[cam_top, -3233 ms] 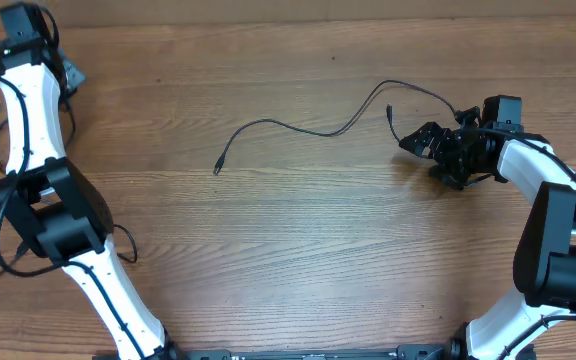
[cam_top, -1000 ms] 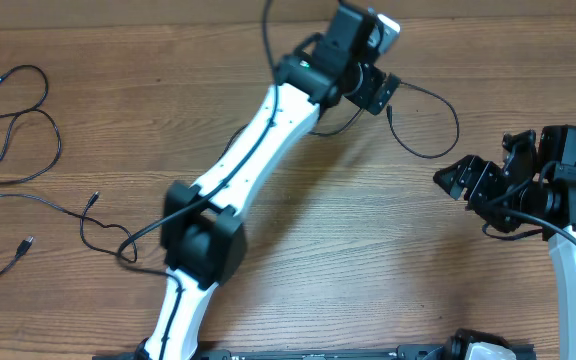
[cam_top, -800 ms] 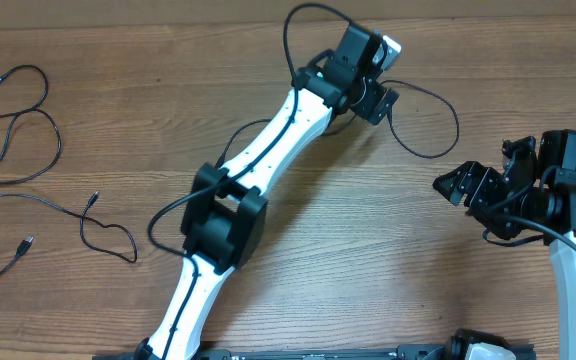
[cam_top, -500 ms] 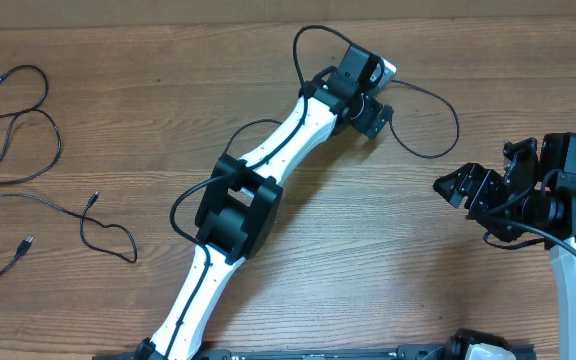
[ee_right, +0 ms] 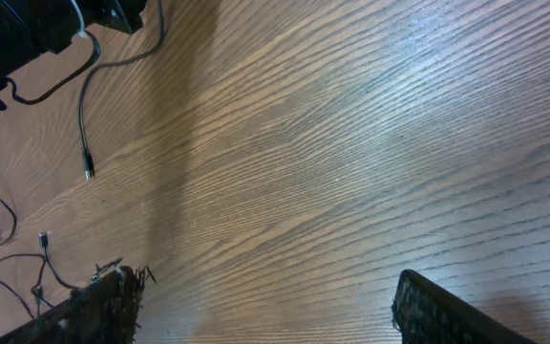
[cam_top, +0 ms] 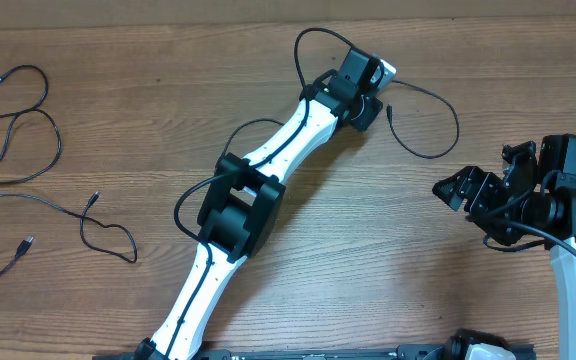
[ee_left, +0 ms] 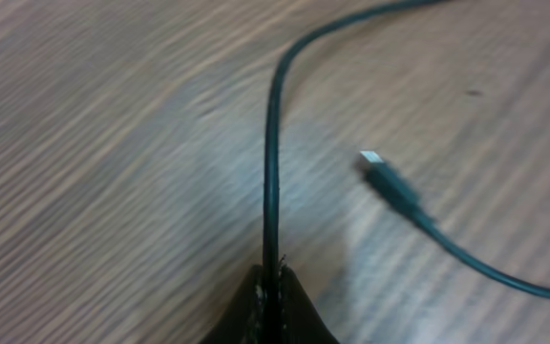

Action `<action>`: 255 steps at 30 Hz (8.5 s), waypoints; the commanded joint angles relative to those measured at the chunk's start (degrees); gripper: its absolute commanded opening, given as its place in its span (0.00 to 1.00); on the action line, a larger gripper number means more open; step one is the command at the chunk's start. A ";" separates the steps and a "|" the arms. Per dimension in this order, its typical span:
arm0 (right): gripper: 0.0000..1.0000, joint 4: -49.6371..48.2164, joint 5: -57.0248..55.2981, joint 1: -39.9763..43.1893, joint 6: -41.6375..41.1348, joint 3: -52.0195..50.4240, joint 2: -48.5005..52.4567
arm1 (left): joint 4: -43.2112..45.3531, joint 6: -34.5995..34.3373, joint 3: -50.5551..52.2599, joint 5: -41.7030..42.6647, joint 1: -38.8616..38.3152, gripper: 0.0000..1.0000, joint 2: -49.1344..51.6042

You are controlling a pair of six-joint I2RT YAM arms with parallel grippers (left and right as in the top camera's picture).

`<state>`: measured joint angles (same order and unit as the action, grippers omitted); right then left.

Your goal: Untangle cables

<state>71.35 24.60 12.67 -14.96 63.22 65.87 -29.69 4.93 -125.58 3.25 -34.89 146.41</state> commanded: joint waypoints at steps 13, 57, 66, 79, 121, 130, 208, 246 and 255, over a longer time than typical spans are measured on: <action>0.84 -0.55 -0.50 -0.07 0.17 0.37 -0.70 | -19.63 -25.77 -4.81 -9.49 16.92 0.05 -29.05; 1.00 -1.62 -0.50 -0.07 -0.04 0.07 0.50 | -42.99 -29.81 -4.22 -15.96 43.08 0.04 -37.46; 1.00 -1.70 -0.50 -0.09 -0.04 0.07 2.19 | -45.42 -29.77 -4.22 -21.20 43.17 0.04 -30.88; 1.00 -2.62 -0.50 -0.17 -0.07 0.04 2.43 | -47.93 -32.44 -4.22 -21.79 43.06 0.05 -13.27; 1.00 -5.90 -0.48 -0.17 -0.24 0.04 2.43 | -53.68 -43.08 -16.02 -19.71 43.21 1.00 -26.10; 1.00 -4.48 -0.48 -0.17 0.00 0.04 2.43 | -57.22 -44.50 -16.02 -19.71 42.62 1.00 -39.76; 1.00 15.08 1.64 -0.17 12.04 0.07 -23.71 | -67.08 -42.82 31.01 -22.71 35.26 0.99 -119.32; 1.00 -4.66 11.43 -0.17 8.90 -5.49 -24.44 | -67.08 -42.82 31.01 -22.71 35.23 0.99 -119.32; 1.00 -23.71 9.97 -0.17 -0.07 -21.35 -37.31 | -67.08 -42.82 31.01 -22.71 35.23 1.00 -119.32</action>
<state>50.06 34.94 12.64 -11.84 44.42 33.41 -96.88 -37.36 -94.83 -18.92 0.71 27.53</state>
